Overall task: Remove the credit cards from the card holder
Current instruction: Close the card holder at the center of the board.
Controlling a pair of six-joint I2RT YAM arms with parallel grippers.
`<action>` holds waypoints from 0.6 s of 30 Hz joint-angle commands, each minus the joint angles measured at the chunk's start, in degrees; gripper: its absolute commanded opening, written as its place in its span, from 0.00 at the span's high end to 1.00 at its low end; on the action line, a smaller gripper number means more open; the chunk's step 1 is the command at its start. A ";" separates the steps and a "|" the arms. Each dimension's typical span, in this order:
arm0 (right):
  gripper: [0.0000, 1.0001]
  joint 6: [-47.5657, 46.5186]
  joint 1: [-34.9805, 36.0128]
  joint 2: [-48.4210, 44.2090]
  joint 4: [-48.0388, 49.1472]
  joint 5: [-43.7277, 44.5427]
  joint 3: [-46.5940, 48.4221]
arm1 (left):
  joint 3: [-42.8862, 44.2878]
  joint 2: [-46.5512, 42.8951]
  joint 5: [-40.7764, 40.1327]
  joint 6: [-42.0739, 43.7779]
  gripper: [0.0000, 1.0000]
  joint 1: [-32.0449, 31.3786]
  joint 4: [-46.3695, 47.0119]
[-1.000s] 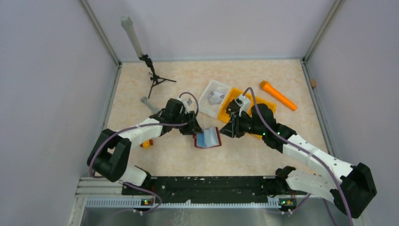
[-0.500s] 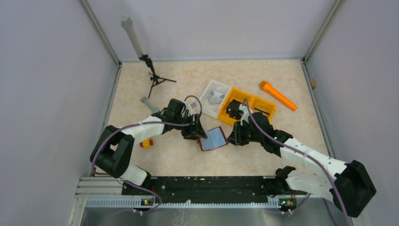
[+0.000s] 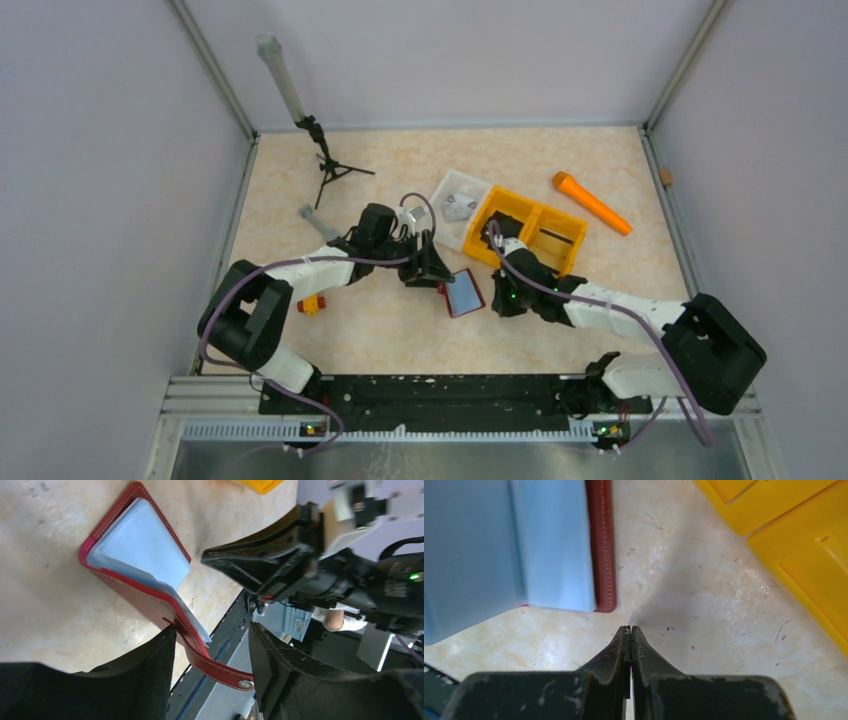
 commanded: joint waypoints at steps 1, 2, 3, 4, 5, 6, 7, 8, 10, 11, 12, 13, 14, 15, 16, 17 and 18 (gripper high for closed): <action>1.00 0.68 2.44 5.48 3.24 5.60 3.00 | 0.71 2.68 3.41 -5.93 0.43 -2.24 12.25; 1.00 0.76 2.67 6.43 3.69 5.62 3.23 | 1.54 3.47 3.56 -6.44 0.42 -2.92 13.05; 1.00 0.93 2.77 7.36 4.24 5.31 3.28 | 2.35 4.18 3.29 -6.64 0.42 -3.59 13.28; 1.00 1.01 2.85 8.02 4.82 4.64 3.30 | 3.20 5.04 2.97 -6.75 0.41 -4.22 13.39; 1.00 1.07 2.86 8.29 5.57 3.62 3.24 | 3.82 5.86 2.57 -6.80 0.40 -4.75 13.59; 1.00 1.12 2.83 8.27 6.25 2.46 3.09 | 4.12 6.80 2.31 -7.07 0.39 -5.20 14.20; 1.00 1.23 2.86 7.99 6.91 1.71 2.90 | 4.40 7.92 2.13 -7.38 0.38 -5.40 15.05; 1.00 1.40 2.88 7.46 7.20 1.32 2.71 | 4.67 8.88 1.90 -7.46 0.37 -5.59 15.55; 1.00 1.59 2.82 5.84 7.21 1.22 2.34 | 4.86 10.75 0.98 -7.35 0.34 -5.70 16.00; 1.00 1.73 2.83 4.72 7.11 1.27 2.06 | 4.62 11.30 0.74 -7.60 0.30 -5.77 16.83; 1.00 1.83 2.82 3.68 6.53 1.65 2.00 | 4.52 11.83 0.42 -7.68 0.26 -5.79 17.24; 1.00 1.93 2.83 2.43 5.48 2.42 1.99 | 4.44 11.99 -0.14 -7.42 0.22 -5.83 17.19; 1.00 1.92 2.81 1.01 3.68 3.97 2.16 | 4.37 11.96 -1.16 -6.68 0.15 -5.82 16.30; 1.00 1.93 2.81 -0.47 2.16 5.49 2.21 | 4.44 11.82 -2.74 -5.85 0.11 -5.84 15.02; 1.00 1.88 2.83 -2.39 0.71 7.02 2.36 | 4.59 11.45 -4.59 -4.99 0.05 -5.82 13.42; 1.00 1.90 2.81 -5.09 -0.59 8.32 2.38 | 4.47 11.00 -6.26 -4.56 0.04 -5.82 12.61; 1.00 1.93 2.83 -6.42 -1.86 9.41 2.35 | 4.01 10.63 -7.04 -4.64 0.02 -5.85 13.07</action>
